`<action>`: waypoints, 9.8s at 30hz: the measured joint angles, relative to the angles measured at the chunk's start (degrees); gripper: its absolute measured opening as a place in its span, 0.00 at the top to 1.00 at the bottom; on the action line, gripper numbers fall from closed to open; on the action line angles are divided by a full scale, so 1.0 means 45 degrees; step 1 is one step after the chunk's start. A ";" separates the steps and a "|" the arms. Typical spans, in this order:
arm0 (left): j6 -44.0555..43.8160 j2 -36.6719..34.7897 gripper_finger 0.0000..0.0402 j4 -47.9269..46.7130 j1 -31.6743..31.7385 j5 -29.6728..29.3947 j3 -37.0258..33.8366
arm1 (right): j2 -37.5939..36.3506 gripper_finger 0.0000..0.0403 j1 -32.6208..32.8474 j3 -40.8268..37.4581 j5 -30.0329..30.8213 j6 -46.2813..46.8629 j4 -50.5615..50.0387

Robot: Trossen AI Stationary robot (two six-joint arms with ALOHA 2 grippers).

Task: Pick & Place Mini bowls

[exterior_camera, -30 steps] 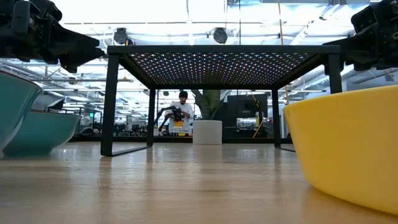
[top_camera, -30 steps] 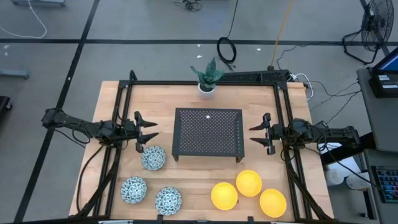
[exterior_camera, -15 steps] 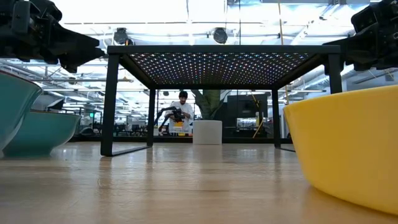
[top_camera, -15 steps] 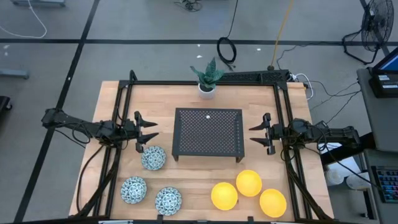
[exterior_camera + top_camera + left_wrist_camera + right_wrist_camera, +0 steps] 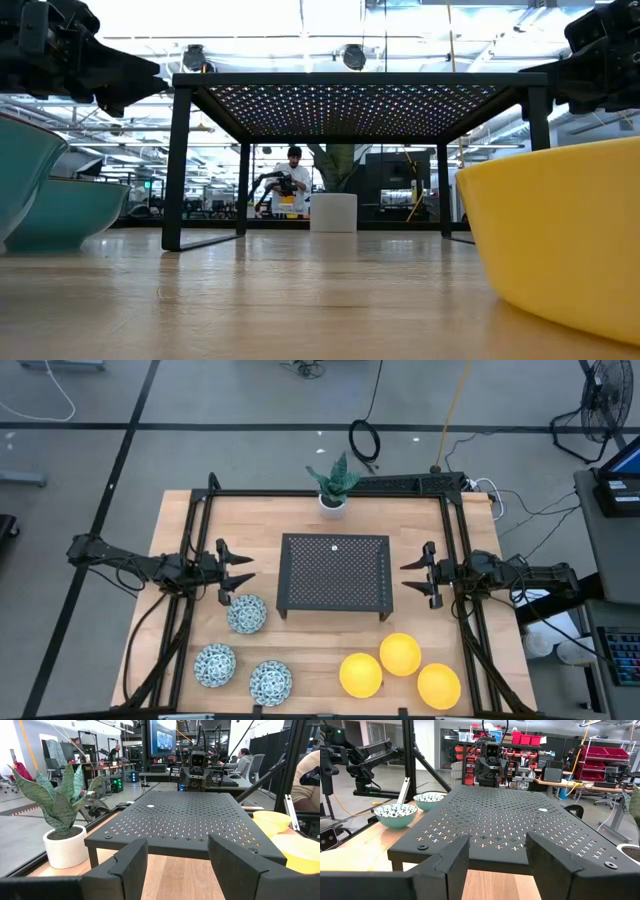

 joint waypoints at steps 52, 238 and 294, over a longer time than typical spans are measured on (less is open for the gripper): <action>-0.0002 0.0000 0.47 -0.0003 0.0000 -0.0003 0.0000 | 0.0002 0.55 0.0002 -0.0003 0.0004 0.0000 -0.0003; -0.0001 0.0000 0.47 0.0002 0.0003 -0.0003 -0.0005 | 1.6574 0.99 1.3570 0.9034 0.0328 2.1323 -0.6011; 0.0000 0.0000 0.47 0.0002 0.0000 -0.0003 -0.0005 | 1.4432 1.00 0.2374 0.9034 0.5313 -0.3651 0.6779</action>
